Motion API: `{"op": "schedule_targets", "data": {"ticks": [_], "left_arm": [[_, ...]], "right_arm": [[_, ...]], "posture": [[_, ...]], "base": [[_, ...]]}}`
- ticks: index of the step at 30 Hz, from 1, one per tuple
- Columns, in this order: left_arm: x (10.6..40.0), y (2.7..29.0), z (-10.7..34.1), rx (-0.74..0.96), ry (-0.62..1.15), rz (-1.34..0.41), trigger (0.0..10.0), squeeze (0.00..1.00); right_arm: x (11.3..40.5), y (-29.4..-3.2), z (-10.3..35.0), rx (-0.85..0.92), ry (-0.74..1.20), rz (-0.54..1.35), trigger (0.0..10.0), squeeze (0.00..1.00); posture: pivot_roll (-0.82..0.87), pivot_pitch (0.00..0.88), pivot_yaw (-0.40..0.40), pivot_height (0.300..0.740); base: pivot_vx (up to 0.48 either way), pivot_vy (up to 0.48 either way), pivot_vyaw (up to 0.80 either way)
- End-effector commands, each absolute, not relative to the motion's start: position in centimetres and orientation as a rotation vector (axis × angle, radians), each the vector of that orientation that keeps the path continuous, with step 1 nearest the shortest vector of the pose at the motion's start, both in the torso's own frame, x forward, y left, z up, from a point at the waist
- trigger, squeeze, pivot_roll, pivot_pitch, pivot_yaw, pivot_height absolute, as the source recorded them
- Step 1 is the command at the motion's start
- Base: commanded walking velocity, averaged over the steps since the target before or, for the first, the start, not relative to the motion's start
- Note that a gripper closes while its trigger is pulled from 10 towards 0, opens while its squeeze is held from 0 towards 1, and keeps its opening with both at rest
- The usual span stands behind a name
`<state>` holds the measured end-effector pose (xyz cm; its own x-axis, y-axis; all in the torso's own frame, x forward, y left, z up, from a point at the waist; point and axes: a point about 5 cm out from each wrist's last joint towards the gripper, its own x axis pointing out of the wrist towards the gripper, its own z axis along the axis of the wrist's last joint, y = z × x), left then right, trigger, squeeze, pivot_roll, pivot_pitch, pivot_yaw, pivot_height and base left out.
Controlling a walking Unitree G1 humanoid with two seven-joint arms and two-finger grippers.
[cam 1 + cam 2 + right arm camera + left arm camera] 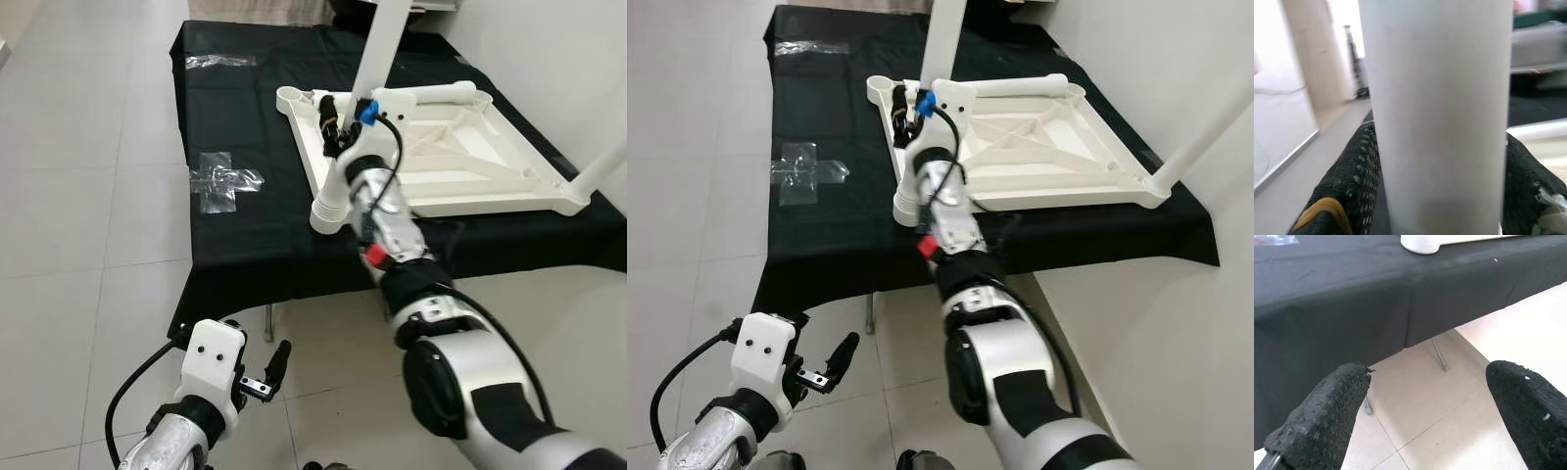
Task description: Building children table
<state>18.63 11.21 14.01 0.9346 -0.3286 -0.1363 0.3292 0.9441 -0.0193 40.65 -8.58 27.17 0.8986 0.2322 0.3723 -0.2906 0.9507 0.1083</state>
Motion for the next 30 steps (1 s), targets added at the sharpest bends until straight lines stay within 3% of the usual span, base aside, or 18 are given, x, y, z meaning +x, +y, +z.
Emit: {"op": "schedule_targets", "data": {"ticks": [1,6,11,16,22,28,29,30], "left_arm": [[18.5,10.9,13.6,-0.016,0.153,-0.355,10.0,0.00],[18.6,10.9,13.6,-0.011,0.151,-0.356,10.0,0.00],[18.6,10.9,13.6,-0.011,0.146,-0.356,10.0,0.00],[18.5,10.9,14.4,0.006,0.087,-0.354,10.0,0.00],[18.4,11.6,17.0,0.178,-0.145,-0.216,10.0,0.00],[18.2,12.1,17.2,0.196,-0.167,-0.154,10.0,0.00],[18.2,12.1,17.2,0.191,-0.170,-0.151,10.0,0.00],[18.2,12.1,17.2,0.187,-0.171,-0.150,10.0,0.00]], "right_arm": [[40.7,-8.8,26.3,0.151,-0.323,0.380,10.0,0.00],[40.9,-8.7,25.6,0.125,-0.181,0.701,10.0,0.00],[40.7,-8.3,25.5,0.088,-0.141,0.826,10.0,0.00],[40.7,-8.1,25.8,0.064,-0.118,0.879,10.0,0.00],[40.8,-7.7,26.2,0.015,-0.088,0.906,10.0,0.00],[41.0,-7.9,26.6,0.034,-0.108,0.861,10.0,0.00],[41.2,-8.1,26.7,0.027,-0.114,0.826,8.8,0.00],[41.3,-8.2,26.7,0.021,-0.117,0.801,8.8,0.00]], "posture": [[0.15,0.148,-0.140,0.740],[0.16,0.150,-0.143,0.740],[0.16,0.149,-0.144,0.740],[0.17,0.150,-0.153,0.740],[0.17,0.152,-0.159,0.740],[0.17,0.154,-0.161,0.740],[0.17,0.153,-0.159,0.740],[0.17,0.153,-0.159,0.740]], "base": [[0.000,0.000,0.00],[0.000,0.000,0.00],[0.000,0.000,0.00],[0.000,0.000,0.00],[0.000,0.000,0.00],[0.000,0.000,0.00],[0.000,0.000,0.00],[0.000,0.000,0.00]]}}
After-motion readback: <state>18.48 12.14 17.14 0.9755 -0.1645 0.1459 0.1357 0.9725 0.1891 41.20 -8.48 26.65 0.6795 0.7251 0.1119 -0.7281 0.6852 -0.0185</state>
